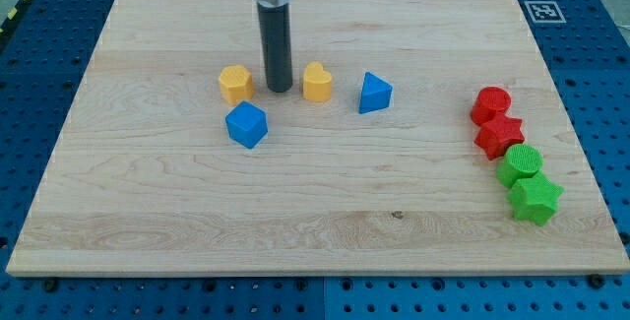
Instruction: Push the yellow hexagon to the top left side of the blue cube
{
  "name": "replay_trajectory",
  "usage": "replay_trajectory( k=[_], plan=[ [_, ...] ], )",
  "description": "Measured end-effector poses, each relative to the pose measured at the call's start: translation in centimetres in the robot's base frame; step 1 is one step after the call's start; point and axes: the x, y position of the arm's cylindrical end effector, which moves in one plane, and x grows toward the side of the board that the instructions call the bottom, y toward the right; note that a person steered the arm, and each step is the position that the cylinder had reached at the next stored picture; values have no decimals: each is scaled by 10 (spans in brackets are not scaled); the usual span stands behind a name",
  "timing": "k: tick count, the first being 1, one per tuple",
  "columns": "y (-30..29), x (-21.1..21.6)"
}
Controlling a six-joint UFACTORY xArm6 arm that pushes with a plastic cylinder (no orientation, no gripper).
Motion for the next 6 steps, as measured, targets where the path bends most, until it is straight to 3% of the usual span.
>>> replay_trajectory(
  k=[2,6],
  plan=[
    [-39,1],
    [6,45]
  ],
)
